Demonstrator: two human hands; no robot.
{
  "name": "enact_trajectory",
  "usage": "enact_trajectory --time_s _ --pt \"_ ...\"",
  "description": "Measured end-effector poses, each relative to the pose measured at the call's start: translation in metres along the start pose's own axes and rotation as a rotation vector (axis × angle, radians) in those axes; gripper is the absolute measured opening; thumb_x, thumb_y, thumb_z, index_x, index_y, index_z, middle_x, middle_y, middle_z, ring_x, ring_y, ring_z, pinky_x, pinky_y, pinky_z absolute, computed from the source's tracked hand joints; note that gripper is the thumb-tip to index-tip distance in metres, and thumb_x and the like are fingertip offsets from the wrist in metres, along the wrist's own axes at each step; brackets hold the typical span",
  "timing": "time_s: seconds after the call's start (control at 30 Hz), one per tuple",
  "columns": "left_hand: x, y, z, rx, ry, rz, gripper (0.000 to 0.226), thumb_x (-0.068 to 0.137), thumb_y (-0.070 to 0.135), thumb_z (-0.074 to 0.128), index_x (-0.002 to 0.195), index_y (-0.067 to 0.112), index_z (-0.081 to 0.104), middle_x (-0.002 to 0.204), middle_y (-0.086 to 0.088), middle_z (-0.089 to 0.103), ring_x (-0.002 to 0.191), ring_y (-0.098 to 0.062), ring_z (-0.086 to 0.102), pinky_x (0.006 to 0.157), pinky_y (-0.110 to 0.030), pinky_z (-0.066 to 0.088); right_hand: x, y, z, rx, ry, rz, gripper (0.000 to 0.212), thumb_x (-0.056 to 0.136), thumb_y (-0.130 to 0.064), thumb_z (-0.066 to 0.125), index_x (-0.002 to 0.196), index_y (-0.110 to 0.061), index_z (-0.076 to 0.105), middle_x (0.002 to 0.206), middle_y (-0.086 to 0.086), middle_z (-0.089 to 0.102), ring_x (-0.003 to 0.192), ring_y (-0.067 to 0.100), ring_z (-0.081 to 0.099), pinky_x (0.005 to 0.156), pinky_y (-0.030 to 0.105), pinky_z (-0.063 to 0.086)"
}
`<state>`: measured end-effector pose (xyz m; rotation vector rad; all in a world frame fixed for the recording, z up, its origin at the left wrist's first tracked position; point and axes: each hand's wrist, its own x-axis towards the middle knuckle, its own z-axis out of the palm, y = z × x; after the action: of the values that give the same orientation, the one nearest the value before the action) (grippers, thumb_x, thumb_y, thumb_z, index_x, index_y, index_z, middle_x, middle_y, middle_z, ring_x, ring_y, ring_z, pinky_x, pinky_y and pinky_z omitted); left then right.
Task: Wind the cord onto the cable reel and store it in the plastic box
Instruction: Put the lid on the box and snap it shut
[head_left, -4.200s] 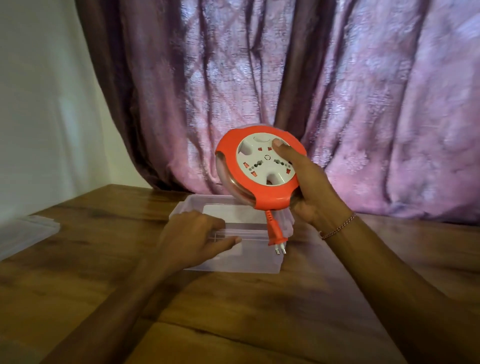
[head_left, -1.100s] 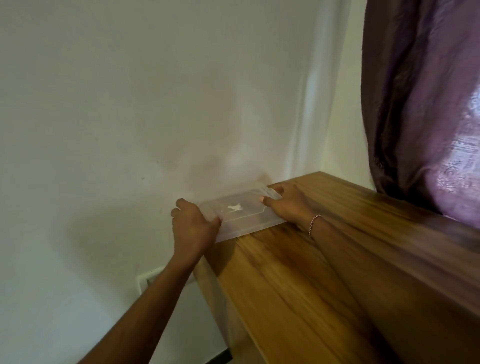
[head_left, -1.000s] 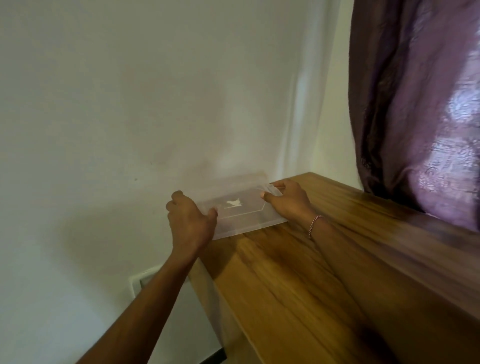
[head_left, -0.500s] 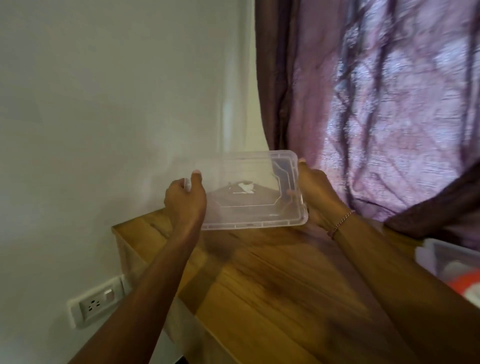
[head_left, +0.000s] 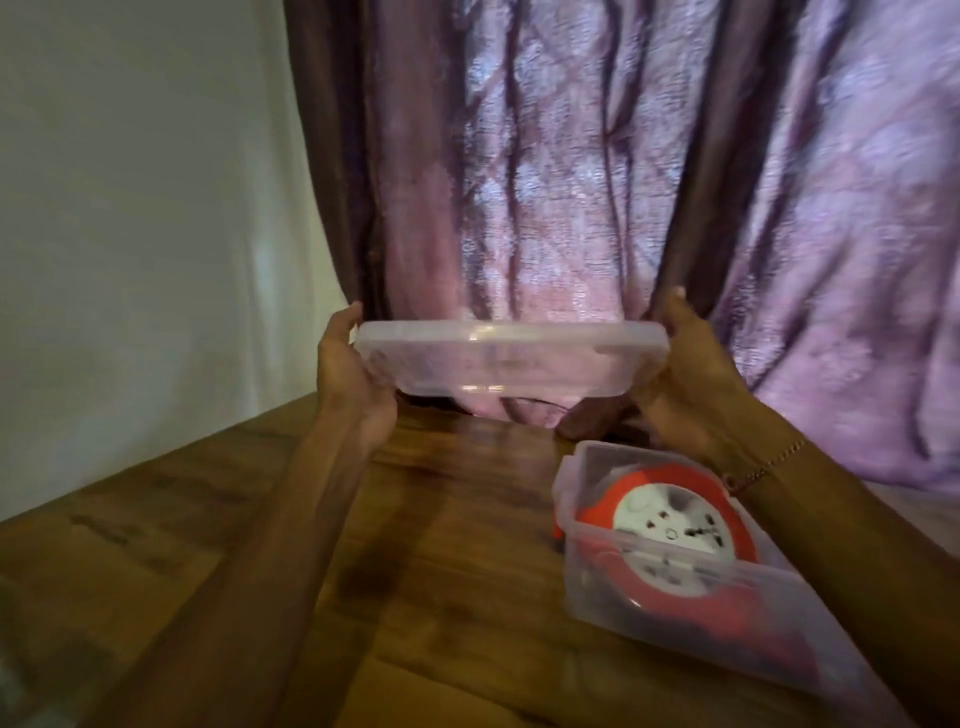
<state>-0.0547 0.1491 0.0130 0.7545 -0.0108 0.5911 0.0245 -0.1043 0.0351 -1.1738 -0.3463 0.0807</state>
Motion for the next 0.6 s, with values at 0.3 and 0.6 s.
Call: enact_trajectory --time_s 0.3,0.6 --pt "-0.020 -0.076 0.055 0.308 -0.304 -0.115 0.018 0.097 -0.003 0.056 0.113 0.005 0.062 0.092 -0.007 0.065 0.083 -0.021 0.064 0.067 -0.030 0.059 -0.048 -0.042 -0.105 -0.207 0.192 0.130 0.012 0.089 -0.003 0.066 0.096 0.006 0.067 0.086 0.019 0.073 0.062 0.025 0.072 0.048 0.031 0.058" --pt "-0.030 -0.124 0.055 0.957 -0.313 -0.158 0.029 0.094 0.006 0.049 0.114 0.007 0.070 0.113 -0.018 0.073 0.101 -0.037 0.068 0.095 -0.051 0.054 -0.053 -0.016 -0.148 -0.614 0.355 0.009 0.014 0.094 -0.011 0.062 0.090 -0.018 0.073 0.092 0.008 0.077 0.079 0.025 0.072 0.066 0.036 0.061"
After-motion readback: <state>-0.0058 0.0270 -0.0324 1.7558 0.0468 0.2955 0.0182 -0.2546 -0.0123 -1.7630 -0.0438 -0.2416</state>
